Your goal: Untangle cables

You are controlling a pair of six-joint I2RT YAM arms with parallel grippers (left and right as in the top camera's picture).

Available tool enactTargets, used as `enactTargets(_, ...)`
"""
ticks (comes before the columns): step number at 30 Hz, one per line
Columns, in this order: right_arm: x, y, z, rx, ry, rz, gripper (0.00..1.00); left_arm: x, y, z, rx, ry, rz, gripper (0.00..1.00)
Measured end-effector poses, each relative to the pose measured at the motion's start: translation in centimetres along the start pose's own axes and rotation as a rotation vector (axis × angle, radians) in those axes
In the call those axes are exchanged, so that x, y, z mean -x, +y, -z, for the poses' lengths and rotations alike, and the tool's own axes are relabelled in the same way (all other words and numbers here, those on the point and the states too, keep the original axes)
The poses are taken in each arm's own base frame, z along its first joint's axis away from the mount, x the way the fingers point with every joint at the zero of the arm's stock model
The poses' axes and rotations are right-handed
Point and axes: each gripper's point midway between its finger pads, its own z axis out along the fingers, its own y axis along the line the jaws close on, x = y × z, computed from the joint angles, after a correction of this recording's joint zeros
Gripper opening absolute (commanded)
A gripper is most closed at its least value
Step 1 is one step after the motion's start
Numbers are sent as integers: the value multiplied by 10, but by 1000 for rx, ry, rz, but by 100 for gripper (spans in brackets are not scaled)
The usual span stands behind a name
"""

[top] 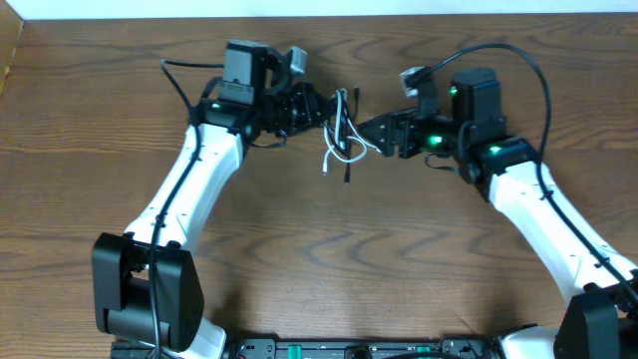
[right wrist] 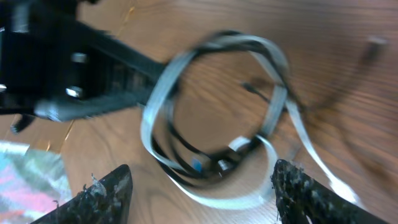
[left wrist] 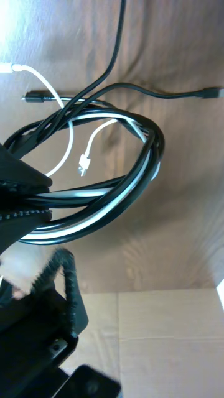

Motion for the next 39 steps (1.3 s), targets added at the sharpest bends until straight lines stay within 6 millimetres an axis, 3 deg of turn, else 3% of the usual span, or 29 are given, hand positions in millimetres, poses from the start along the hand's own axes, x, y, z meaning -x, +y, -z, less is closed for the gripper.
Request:
enactTargets(1,-2,9,-6,17,4,17,61,-5,-5,-4,-8,15,4,8)
enactTargets(5,-8,5,-16,-1,21,-3,56,-17,-17,-13,-27,51,5,7)
enactTargets(8,-19,-4,-29,-18,55,-28,30,-19,-18,-14,-28,55,6,7)
enactTargets(9,-26,-13,-36,-49,76,-63,26,-19,-18,-14,-28,55,6,7)
enactTargets(12,-29,-30,-38,-145,66,-123,26,-19,-18,-14,-28,55,6,8)
enactTargets(17,-16,-51,-40,-242,-4,-142,32,-19,-19,-14,-31,57,9,7)
enactTargets(23,-8,-62,-56,-252,-64,-169,23,-22,-23,-13,-57,77,20,7)
enactTargets(26,-15,-74,-62,-304,-64,-232,16,-26,-28,-13,-87,98,28,7)
enactTargets(28,-30,-97,-54,-424,-39,-307,14,-30,-31,-13,-110,121,30,7)
enactTargets(32,-59,-145,-17,-678,24,-416,12,-25,-27,-8,-123,115,17,8)
enactTargets(36,-78,-181,22,-821,77,-501,1,-3,-5,7,-91,48,30,8)
enactTargets(39,-95,-205,53,-921,129,-545,1,19,20,25,-43,-29,45,7)
